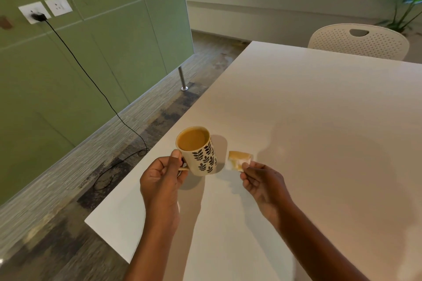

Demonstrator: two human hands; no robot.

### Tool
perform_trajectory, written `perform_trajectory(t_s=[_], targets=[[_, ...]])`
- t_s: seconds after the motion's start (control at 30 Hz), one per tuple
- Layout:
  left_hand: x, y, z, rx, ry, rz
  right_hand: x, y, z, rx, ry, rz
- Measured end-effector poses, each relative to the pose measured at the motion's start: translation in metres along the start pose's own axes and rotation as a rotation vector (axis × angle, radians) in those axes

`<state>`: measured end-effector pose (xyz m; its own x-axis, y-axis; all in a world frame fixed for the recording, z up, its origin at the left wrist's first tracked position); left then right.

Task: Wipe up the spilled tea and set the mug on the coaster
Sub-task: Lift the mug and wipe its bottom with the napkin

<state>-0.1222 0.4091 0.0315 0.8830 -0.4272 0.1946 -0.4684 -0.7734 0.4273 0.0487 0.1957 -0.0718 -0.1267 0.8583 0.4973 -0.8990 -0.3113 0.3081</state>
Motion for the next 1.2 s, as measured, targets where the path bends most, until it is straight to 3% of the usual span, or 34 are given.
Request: perform_trajectory(t_s=[0.47,1.2], targets=[[0.017,0.022,-0.003,-0.014,-0.054,0.051,0.047,0.004,-0.021,0.096,-0.193,0.118],[0.021,0.038,-0.014,0.063,-0.092,0.1,0.087,0.021,-0.037,0.237,-0.382,0.171]])
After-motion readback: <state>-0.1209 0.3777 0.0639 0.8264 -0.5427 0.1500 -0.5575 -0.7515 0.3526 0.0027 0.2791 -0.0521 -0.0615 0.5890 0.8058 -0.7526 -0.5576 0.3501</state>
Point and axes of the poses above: each hand's wrist, its own y-axis away from the middle knuckle, its own x-axis out of the palm, z = x × y, the point moved 10 cm from there along -y, towards the middle knuckle, and after that the axes turned 15 degrees about -x, right-handed, at the moved point
